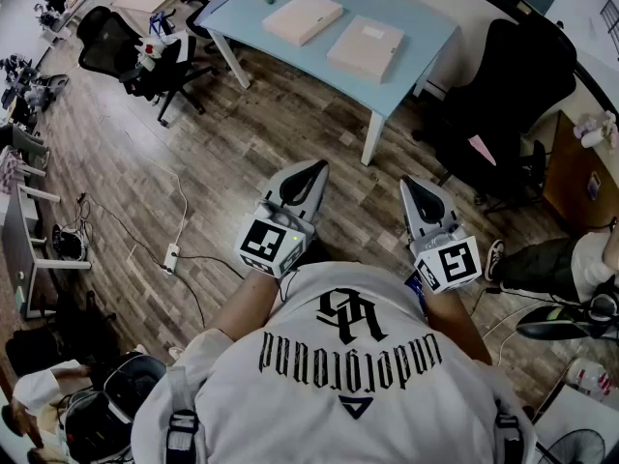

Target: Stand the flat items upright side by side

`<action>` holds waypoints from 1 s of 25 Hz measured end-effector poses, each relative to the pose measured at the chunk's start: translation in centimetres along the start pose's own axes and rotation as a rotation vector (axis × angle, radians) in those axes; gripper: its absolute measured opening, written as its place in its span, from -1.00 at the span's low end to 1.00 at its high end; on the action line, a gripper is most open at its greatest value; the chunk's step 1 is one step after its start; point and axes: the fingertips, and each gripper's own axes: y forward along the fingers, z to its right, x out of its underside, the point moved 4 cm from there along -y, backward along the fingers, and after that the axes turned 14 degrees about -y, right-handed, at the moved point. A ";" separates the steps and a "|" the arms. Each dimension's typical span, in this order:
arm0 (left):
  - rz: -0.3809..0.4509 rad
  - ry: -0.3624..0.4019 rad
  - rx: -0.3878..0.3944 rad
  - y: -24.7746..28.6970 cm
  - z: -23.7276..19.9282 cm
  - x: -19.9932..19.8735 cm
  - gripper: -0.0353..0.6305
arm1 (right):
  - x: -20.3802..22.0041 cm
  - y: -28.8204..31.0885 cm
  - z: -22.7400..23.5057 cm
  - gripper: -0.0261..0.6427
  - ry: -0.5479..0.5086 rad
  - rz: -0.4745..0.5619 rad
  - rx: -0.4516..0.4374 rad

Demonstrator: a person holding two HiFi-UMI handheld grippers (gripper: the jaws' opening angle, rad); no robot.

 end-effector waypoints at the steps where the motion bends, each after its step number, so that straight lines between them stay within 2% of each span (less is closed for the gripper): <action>1: -0.001 -0.001 -0.002 0.0 -0.2 0.0 -0.89 | 0.0 0.2 0.0 -0.91 0.000 0.000 0.000; 14: -0.008 0.006 -0.031 0.7 -4.0 0.0 -0.88 | 0.9 4.2 0.0 -0.90 0.023 -0.001 -0.019; 16: -0.007 0.004 -0.043 1.0 -5.0 0.0 -0.63 | 1.4 5.2 0.1 -0.89 0.038 -0.012 -0.023; 19: -0.018 -0.016 -0.056 1.4 -6.8 0.3 -0.36 | 2.3 6.8 0.1 -0.50 0.059 -0.039 -0.027; 23: -0.037 -0.046 -0.066 1.6 -10.2 0.7 -0.10 | 3.1 9.8 -0.1 -0.24 0.085 -0.065 -0.023; 25: -0.039 -0.054 -0.066 1.8 -12.4 0.6 -0.10 | 3.5 12.0 -0.1 -0.21 0.077 -0.078 -0.034</action>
